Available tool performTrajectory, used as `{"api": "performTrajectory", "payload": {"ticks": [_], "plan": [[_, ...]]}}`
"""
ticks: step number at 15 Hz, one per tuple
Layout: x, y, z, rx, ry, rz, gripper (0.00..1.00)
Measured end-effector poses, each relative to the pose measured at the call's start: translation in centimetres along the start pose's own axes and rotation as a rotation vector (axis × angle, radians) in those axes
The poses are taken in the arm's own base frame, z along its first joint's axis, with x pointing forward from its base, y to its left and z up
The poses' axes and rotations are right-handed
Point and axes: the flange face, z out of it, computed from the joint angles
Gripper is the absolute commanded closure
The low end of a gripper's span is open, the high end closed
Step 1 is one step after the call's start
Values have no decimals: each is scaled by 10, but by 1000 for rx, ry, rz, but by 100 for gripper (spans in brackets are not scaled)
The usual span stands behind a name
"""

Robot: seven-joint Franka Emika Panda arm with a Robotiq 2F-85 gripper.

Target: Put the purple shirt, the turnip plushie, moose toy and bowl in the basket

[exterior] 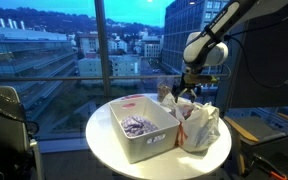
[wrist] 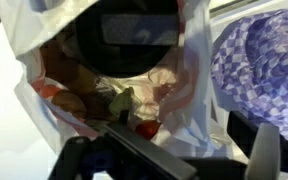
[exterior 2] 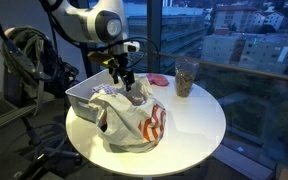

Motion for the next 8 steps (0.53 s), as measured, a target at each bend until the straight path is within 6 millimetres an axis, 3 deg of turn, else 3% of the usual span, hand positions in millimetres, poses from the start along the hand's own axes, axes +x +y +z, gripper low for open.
{"api": "performTrajectory", "payload": {"ticks": [4, 8], "plan": [[-1, 39, 18, 3, 10, 104, 0], [-6, 46, 45, 1, -35, 147, 0]]}}
